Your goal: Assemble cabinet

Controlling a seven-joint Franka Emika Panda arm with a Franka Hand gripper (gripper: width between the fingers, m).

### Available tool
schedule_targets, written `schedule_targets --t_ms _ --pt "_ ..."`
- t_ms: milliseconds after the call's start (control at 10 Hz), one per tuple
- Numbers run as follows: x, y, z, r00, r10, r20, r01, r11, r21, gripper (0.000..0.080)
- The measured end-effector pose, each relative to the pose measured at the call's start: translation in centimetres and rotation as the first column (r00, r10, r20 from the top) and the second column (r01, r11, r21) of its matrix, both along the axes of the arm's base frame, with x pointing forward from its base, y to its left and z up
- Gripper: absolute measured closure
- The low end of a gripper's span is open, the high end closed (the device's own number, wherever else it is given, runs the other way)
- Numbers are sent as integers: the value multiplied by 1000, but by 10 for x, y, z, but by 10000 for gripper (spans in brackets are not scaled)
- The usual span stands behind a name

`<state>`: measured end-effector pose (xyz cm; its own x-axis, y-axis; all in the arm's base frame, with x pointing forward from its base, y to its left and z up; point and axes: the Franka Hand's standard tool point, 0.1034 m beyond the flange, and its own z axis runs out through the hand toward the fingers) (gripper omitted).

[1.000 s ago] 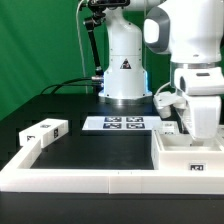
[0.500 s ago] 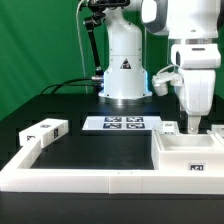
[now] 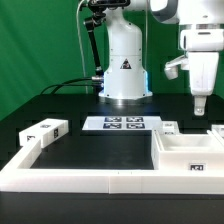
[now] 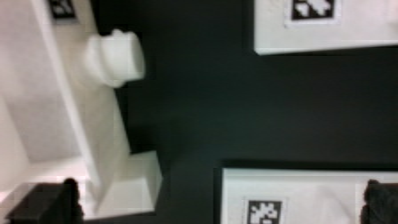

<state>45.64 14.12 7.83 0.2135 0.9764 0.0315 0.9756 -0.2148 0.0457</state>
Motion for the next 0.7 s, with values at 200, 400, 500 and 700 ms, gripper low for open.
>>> schedule_targets --t_ms 200,400,500,700 --pt "-5 5 -2 1000 -4 -5 4 1000 2 2" --pt "-5 4 -3 1000 -7 -6 7 1000 2 2" --pt "-6 5 -4 1000 -8 -7 8 1000 3 2" --pt "-17 26 -12 999 -40 10 39 998 39 2"
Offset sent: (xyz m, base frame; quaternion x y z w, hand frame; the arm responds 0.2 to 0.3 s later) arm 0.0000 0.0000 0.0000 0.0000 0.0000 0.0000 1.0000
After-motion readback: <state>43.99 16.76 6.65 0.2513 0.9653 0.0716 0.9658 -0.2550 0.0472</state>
